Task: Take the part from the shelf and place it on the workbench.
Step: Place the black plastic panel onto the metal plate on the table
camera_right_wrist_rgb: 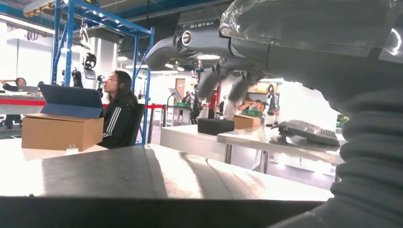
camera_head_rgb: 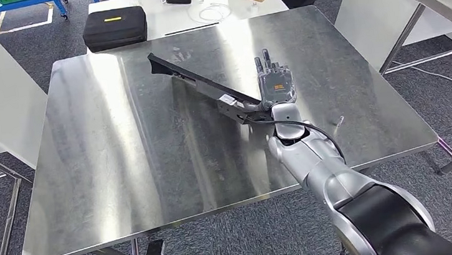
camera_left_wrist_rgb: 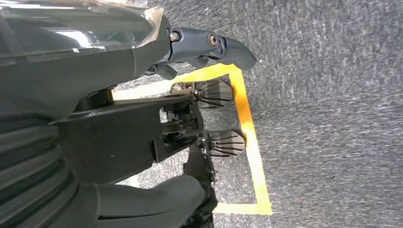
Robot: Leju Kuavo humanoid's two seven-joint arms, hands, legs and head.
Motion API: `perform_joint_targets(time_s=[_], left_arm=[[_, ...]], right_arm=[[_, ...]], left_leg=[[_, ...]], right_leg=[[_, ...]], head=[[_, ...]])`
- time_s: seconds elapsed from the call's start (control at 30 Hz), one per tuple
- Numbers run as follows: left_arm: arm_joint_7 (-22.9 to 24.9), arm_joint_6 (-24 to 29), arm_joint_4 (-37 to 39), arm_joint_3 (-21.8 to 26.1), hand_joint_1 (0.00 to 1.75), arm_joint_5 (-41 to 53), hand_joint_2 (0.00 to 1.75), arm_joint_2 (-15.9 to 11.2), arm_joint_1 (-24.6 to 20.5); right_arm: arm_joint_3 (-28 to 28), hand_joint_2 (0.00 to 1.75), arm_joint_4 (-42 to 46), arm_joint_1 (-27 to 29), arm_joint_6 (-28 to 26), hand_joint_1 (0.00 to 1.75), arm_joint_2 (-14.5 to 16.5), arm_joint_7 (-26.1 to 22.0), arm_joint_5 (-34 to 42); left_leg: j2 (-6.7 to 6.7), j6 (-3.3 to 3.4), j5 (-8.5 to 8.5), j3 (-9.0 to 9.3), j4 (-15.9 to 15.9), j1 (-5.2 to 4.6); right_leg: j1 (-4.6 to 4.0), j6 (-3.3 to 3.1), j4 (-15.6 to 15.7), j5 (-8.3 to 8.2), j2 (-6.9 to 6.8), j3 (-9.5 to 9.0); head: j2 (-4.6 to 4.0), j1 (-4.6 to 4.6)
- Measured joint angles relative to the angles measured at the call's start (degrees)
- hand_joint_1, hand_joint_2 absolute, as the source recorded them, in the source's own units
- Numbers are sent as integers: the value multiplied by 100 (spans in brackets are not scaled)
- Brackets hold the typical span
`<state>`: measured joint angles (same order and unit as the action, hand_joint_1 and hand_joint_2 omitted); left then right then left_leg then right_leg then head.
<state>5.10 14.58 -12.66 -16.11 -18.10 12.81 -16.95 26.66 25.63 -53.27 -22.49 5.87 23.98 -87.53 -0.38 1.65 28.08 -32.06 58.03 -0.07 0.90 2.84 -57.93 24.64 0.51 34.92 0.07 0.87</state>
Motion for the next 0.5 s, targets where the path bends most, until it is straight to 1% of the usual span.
perform_joint_targets(time_s=[0.17,0.4,0.5], left_arm=[[91,-59,0,3,0,-23,0,-35,-3],[98,-70,8,47,0,-144,0,-127,3],[95,-60,21,84,0,-196,0,-164,8]], right_arm=[[-77,0,112,26,86,0,81,-109,-221],[-93,0,230,43,90,0,326,-310,-254],[-103,0,277,43,90,0,460,-466,-253]], left_leg=[[1,0,0,0,0,1],[3,0,0,0,-1,2],[6,0,0,0,-2,2]], right_leg=[[0,0,0,0,0,0],[-1,0,-1,0,0,-1],[-1,0,-1,0,0,-1]], head=[[0,0],[-1,0],[-2,0]])
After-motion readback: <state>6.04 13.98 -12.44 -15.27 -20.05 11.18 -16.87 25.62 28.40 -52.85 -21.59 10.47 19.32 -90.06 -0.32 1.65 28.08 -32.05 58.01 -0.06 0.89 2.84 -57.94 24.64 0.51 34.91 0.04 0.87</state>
